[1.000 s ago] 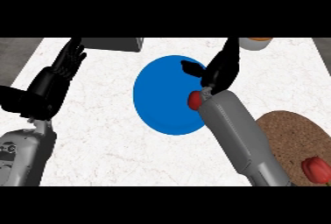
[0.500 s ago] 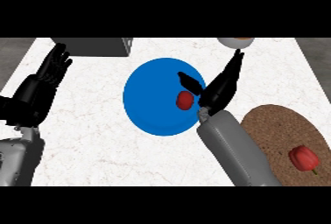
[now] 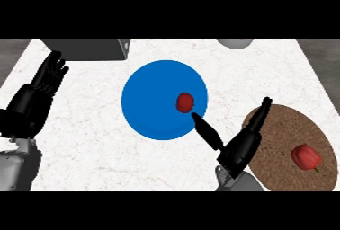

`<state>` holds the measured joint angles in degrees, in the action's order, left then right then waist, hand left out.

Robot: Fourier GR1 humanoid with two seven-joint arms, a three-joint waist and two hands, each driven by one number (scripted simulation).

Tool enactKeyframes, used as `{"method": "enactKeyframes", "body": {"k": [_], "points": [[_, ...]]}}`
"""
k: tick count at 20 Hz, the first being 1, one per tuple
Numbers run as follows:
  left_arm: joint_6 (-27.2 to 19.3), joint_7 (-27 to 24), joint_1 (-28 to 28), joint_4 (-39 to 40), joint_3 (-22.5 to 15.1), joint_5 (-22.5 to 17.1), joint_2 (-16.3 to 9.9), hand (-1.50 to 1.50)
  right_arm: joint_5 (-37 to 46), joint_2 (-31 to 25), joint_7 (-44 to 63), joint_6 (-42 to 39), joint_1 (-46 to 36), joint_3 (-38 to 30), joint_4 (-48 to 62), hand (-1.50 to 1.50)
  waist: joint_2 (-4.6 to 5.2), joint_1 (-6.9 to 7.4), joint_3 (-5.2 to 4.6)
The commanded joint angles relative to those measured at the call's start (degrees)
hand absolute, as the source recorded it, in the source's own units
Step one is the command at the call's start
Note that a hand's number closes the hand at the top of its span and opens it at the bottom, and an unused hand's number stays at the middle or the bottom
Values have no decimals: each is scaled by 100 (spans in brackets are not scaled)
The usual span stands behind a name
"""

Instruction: Pick the tomato from the placemat and place it in the plate

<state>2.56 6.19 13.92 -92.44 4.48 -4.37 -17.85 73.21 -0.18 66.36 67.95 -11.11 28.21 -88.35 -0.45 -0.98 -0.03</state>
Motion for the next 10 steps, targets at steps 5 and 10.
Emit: {"method": "enactKeyframes", "body": {"k": [5, 10], "points": [[19, 114, 7, -155, 12, 93, 100, 0, 580, -97, -270, -485, 2100, 774, -1939, -150, 27, 43, 2], [9, 59, -204, -377, -64, 211, 240, 0, 762, -311, -498, -246, 2868, 763, -2055, -150, 31, 68, 3]]}}
